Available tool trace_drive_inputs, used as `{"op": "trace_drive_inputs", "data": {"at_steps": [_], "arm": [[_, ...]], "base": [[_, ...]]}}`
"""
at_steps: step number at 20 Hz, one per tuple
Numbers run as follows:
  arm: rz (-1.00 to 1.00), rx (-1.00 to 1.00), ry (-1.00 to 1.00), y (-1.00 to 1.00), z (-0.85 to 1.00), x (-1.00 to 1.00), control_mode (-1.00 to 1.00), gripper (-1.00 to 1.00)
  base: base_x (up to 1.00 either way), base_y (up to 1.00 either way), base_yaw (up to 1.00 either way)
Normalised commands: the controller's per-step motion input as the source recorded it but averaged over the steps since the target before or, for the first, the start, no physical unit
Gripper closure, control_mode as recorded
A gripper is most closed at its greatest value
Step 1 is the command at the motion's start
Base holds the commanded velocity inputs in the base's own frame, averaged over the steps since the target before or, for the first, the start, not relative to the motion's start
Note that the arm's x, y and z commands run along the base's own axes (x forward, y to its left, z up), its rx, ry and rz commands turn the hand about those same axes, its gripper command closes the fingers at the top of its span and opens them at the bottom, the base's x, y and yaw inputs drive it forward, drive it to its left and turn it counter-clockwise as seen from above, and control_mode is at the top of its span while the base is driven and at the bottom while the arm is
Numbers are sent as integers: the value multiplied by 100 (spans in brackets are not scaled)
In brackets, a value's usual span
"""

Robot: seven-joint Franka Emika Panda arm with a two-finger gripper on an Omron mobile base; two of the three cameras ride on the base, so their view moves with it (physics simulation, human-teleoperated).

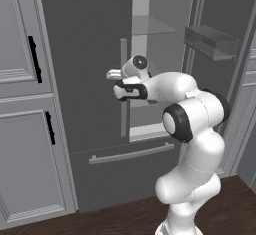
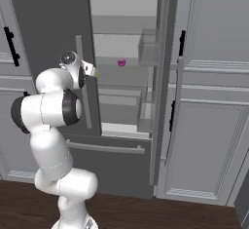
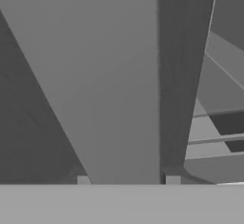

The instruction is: Grab a lemon wedge from the fridge and one ice cube from the ice bowl, and put them in the glass of lemonade.

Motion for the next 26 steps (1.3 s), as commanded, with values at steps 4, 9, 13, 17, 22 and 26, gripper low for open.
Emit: {"op": "trace_drive_inputs", "data": {"at_steps": [4, 9, 13, 17, 22, 26], "arm": [[2, -1, 3, 33, 4, 3, -100, 100], [13, 0, 0, 67, 27, -28, -100, 100], [16, 0, 0, 71, 41, -60, -100, 100], [19, 0, 0, 83, 46, -86, -100, 100], [20, -3, 0, 96, 48, -100, -100, 100], [19, -8, 1, 98, 62, -100, -100, 100]], "base": [[0, 0, 0], [0, 0, 0], [0, 0, 0], [0, 0, 0], [0, 0, 0], [0, 0, 0]]}}
